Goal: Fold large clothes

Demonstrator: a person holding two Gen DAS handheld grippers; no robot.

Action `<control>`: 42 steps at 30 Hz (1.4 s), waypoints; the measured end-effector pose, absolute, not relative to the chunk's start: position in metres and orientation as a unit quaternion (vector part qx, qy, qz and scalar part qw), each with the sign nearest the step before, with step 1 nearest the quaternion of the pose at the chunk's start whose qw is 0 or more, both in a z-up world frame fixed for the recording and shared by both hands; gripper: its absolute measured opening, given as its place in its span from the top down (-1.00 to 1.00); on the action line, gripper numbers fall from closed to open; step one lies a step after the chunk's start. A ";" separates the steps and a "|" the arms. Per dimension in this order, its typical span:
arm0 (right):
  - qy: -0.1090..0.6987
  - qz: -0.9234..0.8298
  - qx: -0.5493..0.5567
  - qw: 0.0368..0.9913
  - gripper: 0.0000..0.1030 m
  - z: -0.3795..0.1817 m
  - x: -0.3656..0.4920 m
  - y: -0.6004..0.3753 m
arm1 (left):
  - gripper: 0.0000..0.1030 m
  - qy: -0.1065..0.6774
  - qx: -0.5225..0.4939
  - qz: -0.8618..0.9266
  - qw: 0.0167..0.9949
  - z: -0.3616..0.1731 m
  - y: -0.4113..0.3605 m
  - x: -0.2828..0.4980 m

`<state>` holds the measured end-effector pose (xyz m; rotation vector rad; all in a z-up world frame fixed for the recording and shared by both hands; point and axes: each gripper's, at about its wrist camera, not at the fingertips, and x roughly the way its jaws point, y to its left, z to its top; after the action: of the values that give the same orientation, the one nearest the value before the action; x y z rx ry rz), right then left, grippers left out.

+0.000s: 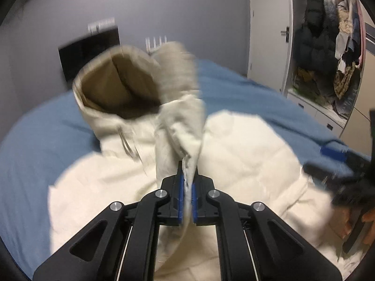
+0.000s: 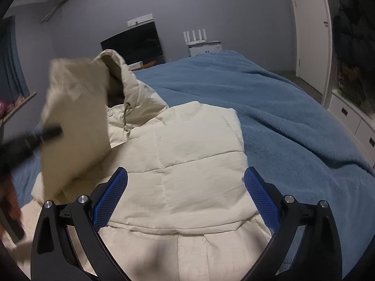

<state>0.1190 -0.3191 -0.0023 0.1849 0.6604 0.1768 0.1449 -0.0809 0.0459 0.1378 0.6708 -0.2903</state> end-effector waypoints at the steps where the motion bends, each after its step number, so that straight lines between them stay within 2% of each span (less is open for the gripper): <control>1: 0.326 0.085 0.094 0.937 -0.85 -0.003 0.120 -0.321 | 0.90 0.344 0.062 -0.143 0.926 0.034 -0.081 0.149; 12: 0.337 0.083 0.093 0.933 -0.85 -0.010 0.121 -0.323 | 0.71 0.428 0.066 -0.207 0.877 -0.027 -0.104 0.142; 15: 0.341 0.082 0.095 0.932 -0.85 -0.012 0.122 -0.325 | 0.51 0.439 0.073 -0.216 0.869 -0.029 -0.107 0.138; 16: 0.342 0.081 0.097 0.931 -0.85 -0.012 0.123 -0.325 | 0.36 0.441 0.073 -0.215 0.868 -0.028 -0.107 0.137; 19: 0.344 0.081 0.101 0.930 -0.85 -0.012 0.123 -0.327 | -0.30 0.449 0.077 -0.205 0.866 -0.019 -0.102 0.129; 20: 0.345 0.082 0.103 0.929 -0.85 -0.012 0.123 -0.327 | -0.39 0.447 0.080 -0.206 0.867 -0.014 -0.099 0.126; 28: 0.378 0.140 0.140 0.904 -0.85 -0.023 0.128 -0.322 | -0.54 0.442 0.112 -0.123 0.882 0.017 -0.003 0.111; 33: 0.422 0.181 0.157 0.874 -0.82 -0.034 0.138 -0.306 | -0.54 0.464 0.033 -0.029 0.885 -0.006 0.075 0.116; 38: 0.462 0.200 0.125 0.855 -0.55 -0.041 0.151 -0.285 | -0.54 0.477 -0.037 0.015 0.878 -0.027 0.107 0.127; 40: 0.482 0.202 0.146 0.840 -0.32 -0.053 0.157 -0.283 | -0.54 0.479 -0.041 0.011 0.877 -0.030 0.108 0.131; 42: 0.481 0.187 0.152 0.843 0.11 -0.058 0.154 -0.284 | -0.54 0.478 -0.041 0.011 0.878 -0.030 0.108 0.132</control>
<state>0.1545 -0.2841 -0.0577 0.3201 1.0168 0.3956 0.1316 0.1084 -0.0303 -0.0847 0.9963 0.0223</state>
